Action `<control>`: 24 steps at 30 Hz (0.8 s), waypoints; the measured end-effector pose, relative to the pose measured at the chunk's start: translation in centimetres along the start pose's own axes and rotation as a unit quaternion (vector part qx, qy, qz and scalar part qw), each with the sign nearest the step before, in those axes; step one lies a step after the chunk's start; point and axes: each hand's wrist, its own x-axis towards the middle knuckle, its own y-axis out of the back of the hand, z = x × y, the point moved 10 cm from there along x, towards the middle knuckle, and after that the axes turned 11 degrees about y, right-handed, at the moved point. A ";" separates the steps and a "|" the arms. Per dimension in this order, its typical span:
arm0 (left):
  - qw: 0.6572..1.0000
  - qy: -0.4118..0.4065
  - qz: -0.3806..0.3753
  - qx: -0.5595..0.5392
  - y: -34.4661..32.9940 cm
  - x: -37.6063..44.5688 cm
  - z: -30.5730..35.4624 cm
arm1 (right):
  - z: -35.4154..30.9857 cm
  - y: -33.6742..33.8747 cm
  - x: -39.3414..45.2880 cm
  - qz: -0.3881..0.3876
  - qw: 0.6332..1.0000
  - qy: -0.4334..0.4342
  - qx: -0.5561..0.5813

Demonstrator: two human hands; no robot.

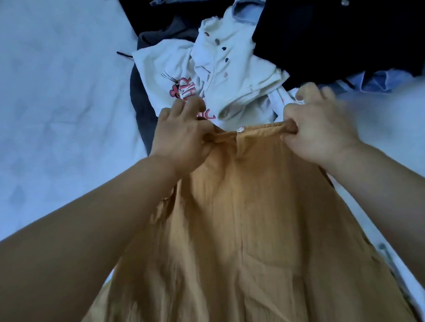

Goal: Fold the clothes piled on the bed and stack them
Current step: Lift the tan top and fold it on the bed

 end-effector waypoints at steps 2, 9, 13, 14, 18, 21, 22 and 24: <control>0.999 0.043 -0.008 -0.011 -0.1 0.9 -0.5 | 1.2 0.2 0.1 0.015 0.998 -0.042 0.046; 0.963 0.190 -0.140 -0.129 -2.7 0.8 -4.4 | 6.1 -3.5 -2.9 0.001 0.913 -0.253 0.319; 0.892 0.281 -0.129 -0.328 -2.7 -0.6 -6.0 | 6.7 -3.1 -3.9 0.073 0.832 -0.286 0.469; 0.867 0.296 -0.109 -0.385 -2.2 -0.9 -6.1 | 6.8 -2.8 -4.1 0.089 0.814 -0.287 0.497; 0.790 0.327 -0.040 -0.517 0.7 -2.4 -6.1 | 5.7 -1.5 -5.0 0.093 0.755 -0.277 0.587; 0.792 0.292 -0.040 -0.536 3.9 -3.7 -5.1 | 4.4 0.0 -6.6 0.083 0.721 -0.249 0.641; 0.801 0.275 -0.049 -0.529 5.2 -4.4 -4.6 | 4.0 0.7 -7.4 0.081 0.717 -0.224 0.655; 0.819 0.236 -0.082 -0.516 7.5 -6.5 -3.5 | 2.9 2.6 -9.3 0.065 0.710 -0.163 0.682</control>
